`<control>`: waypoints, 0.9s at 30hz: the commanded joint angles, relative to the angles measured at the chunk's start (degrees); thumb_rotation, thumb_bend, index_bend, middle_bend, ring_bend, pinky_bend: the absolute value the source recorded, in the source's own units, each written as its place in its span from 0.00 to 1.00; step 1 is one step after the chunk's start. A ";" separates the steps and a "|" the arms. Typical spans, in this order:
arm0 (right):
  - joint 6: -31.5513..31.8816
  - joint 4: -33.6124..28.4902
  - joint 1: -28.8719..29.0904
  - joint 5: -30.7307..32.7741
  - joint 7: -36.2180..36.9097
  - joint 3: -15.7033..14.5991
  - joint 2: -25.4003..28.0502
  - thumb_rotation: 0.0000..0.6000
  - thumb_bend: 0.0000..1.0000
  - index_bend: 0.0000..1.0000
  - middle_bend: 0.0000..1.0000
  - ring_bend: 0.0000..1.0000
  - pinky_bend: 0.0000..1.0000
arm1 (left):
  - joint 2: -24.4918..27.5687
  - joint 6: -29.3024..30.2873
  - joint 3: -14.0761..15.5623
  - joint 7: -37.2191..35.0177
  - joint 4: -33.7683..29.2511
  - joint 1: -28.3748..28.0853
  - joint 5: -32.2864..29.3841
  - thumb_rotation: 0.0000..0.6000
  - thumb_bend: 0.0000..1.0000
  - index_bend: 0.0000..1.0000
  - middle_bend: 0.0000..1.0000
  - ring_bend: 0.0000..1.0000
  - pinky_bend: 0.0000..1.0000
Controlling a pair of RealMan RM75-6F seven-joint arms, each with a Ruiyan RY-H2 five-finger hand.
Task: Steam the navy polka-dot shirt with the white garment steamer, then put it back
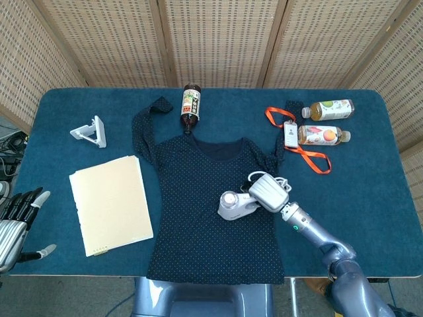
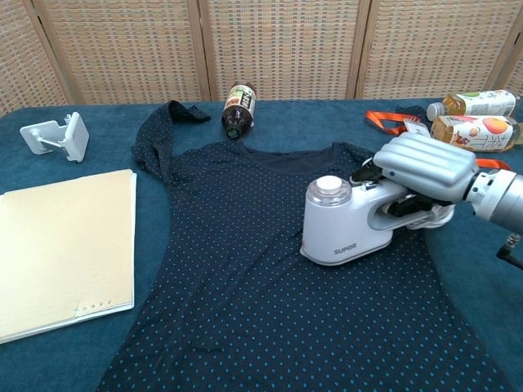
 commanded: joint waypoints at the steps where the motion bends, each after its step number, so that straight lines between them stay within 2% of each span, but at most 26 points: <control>1: -1.42 1.10 -0.84 0.81 0.71 0.28 0.60 1.00 0.81 0.87 0.73 0.80 1.00 | -0.05 -0.03 0.06 0.20 -0.09 -0.03 0.17 1.00 0.00 0.00 0.00 0.00 0.00; 6: -3.78 1.81 -1.56 1.77 1.04 0.68 0.71 1.00 0.81 0.87 0.73 0.80 1.00 | -0.13 -0.09 0.19 0.54 -0.36 -0.08 0.54 1.00 0.00 0.00 0.00 0.00 0.00; 11: -3.00 1.19 -1.68 1.61 1.61 0.38 0.32 1.00 0.81 0.87 0.73 0.80 1.00 | -0.07 0.05 0.22 0.58 -0.62 -0.05 0.69 1.00 0.00 0.00 0.00 0.00 0.00; 27: 8.50 -3.20 -0.39 -5.28 1.38 -5.38 -1.99 1.00 0.81 0.86 0.73 0.80 1.00 | 0.21 0.40 0.45 0.01 -0.76 0.11 1.17 1.00 0.00 0.00 0.00 0.00 0.00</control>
